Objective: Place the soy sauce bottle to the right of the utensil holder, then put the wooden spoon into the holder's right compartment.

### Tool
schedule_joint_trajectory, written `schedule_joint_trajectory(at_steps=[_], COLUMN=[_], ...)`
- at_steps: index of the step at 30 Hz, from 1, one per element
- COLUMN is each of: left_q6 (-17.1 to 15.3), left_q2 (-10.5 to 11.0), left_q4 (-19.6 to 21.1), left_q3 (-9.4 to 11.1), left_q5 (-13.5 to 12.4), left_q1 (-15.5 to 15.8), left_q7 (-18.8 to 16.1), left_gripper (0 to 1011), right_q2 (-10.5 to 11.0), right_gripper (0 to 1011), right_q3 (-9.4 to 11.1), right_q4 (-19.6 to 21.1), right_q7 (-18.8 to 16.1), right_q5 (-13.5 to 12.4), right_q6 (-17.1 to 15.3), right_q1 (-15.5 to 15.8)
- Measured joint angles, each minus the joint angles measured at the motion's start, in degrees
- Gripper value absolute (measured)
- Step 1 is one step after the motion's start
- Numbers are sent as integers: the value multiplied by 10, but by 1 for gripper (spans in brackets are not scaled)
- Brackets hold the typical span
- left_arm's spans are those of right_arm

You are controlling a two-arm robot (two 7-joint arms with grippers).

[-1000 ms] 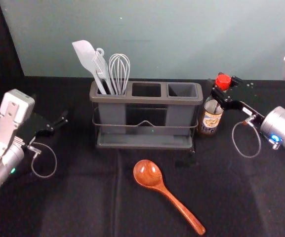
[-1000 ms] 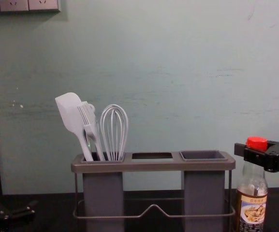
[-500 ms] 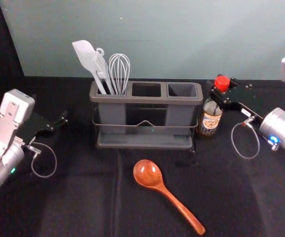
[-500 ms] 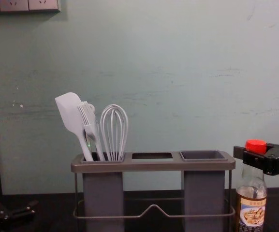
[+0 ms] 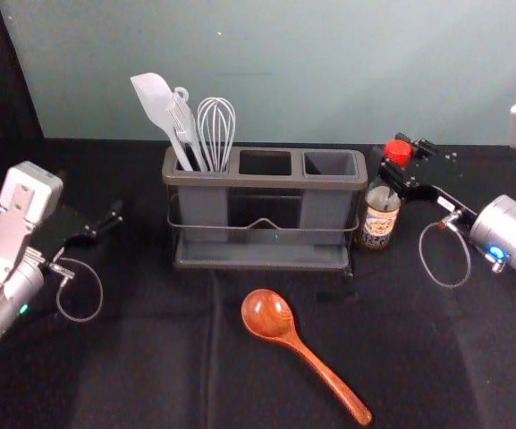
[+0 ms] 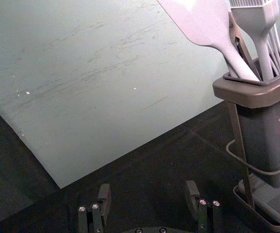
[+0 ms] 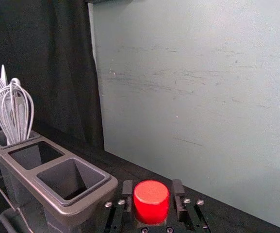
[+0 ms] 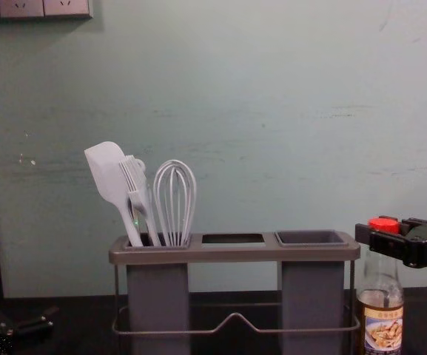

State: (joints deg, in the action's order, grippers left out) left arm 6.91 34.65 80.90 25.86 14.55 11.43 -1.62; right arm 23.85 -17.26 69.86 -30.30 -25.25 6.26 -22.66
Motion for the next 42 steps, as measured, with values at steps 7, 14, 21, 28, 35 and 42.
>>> schedule_joint_trajectory(at_steps=[7,14,21,28,35,42], left_q6=[0,0,0,0,0,0], left_q2=[0,0,0,0,0,0], left_q4=[0,0,0,0,0,0], left_q3=[0,0,0,0,0,0], left_q5=[0,0,0,0,0,0], left_q1=[0,0,0,0,0,0], left_q7=[0,0,0,0,0,0], left_gripper=[1005,1005,1005,1005,1005,1005], right_q2=[0,0,0,1,8,18], right_gripper=[695,894,1002,1002,1002,1002], right_q3=[0,0,0,1,16,32], right_q4=[0,1,1,6,40,89], right_q7=[0,1,1,1,9,19], right_q5=[0,0,0,0,-4,-9], right_q6=[0,0,-1,-1,3,5], right_q1=[0,0,0,3,17,33])
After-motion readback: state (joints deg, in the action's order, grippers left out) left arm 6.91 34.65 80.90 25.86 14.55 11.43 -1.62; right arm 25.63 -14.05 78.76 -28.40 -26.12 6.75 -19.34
